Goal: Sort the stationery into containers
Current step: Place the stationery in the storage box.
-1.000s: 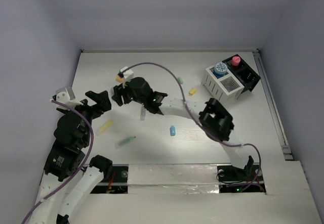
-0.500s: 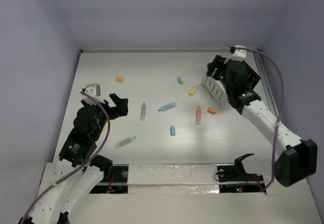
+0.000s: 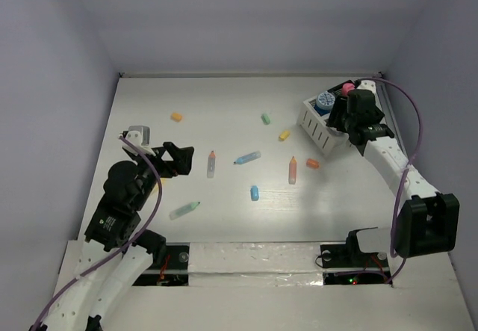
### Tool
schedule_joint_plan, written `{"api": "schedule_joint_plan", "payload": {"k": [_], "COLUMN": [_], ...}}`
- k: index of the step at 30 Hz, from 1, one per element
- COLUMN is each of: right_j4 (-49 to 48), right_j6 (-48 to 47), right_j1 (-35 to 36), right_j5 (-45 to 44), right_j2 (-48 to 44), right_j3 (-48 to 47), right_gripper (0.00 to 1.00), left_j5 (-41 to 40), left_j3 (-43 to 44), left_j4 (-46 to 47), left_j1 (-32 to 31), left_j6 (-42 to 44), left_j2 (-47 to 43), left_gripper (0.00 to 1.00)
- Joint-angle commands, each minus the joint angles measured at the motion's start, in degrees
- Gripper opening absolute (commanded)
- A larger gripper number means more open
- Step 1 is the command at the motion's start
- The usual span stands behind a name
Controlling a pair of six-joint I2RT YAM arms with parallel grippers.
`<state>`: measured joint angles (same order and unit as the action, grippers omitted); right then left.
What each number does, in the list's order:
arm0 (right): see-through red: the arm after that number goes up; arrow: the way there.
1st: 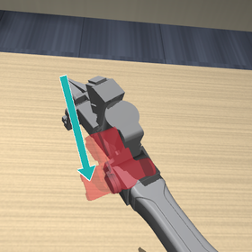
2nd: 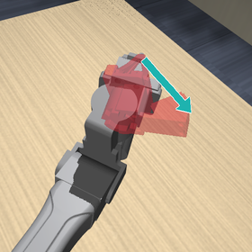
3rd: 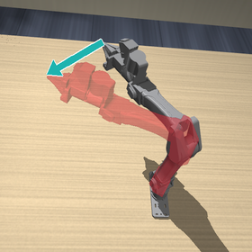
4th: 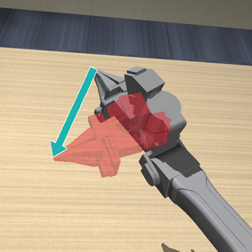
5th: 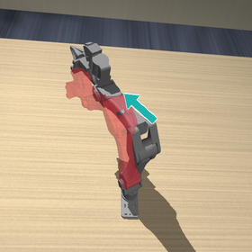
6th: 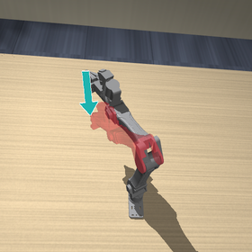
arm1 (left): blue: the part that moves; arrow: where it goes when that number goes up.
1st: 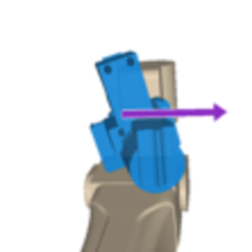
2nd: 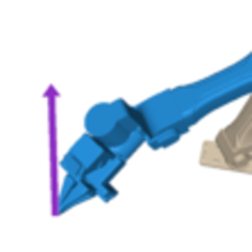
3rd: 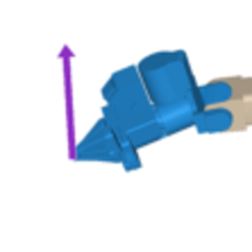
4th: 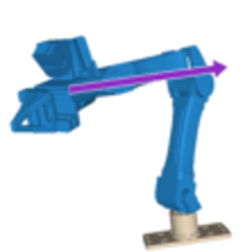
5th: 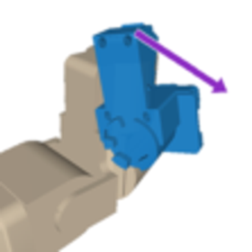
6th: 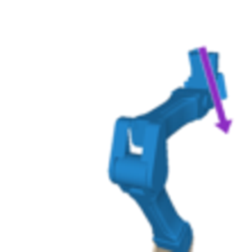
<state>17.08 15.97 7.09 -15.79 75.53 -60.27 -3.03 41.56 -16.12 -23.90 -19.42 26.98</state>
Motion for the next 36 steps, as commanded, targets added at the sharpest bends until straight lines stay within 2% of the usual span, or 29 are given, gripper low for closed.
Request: {"api": "schedule_joint_plan", "payload": {"k": [1, 18, 23, 27, 30, 33, 36], "right_j4": [-1.7, -10.6, -11.6, -11.7, -11.5, -10.6, -10.7], "right_j6": [-0.8, -2.1, -1.3, -0.8, -0.8, -0.9, 0.1], "right_j1": [-0.2, -0.2, -0.2, -0.2, -0.2, -0.2, -0.2], "right_j5": [1.6, -3.5, -3.5, -3.3, -2.6, -0.2, 7.6], "right_j2": [0.1, 2.0, 2.1, 0.9, -0.7, -3.0, -6.4], "right_j3": [-2.6, 1.9, 3.0, 3.7, 3.1, 2.4, 3.0], "right_gripper": [0.50, 0.57, 0.72, 0.92, 1.00, 1.00, 1.00], "left_j5": [0.7, 0.9, 0.9, 0.7, 0.5, 0.6, 0.4], "left_j3": [-0.7, -0.7, -0.7, -0.7, -0.7, -0.7, -0.6], "left_j4": [2.8, 2.8, 2.8, 2.8, 2.7, 2.8, 2.6], "left_j1": [0.3, 0.3, 0.3, 0.3, 0.3, 0.3, 0.3], "left_j6": [0.7, 0.9, 0.9, 0.8, 0.8, 0.8, 0.7], "left_j2": [-0.8, 0.2, 0.4, 0.3, 0.4, 0.6, 0.9], "left_gripper": [0.99, 0.99, 0.99, 0.99, 0.99, 0.99, 0.99]}}
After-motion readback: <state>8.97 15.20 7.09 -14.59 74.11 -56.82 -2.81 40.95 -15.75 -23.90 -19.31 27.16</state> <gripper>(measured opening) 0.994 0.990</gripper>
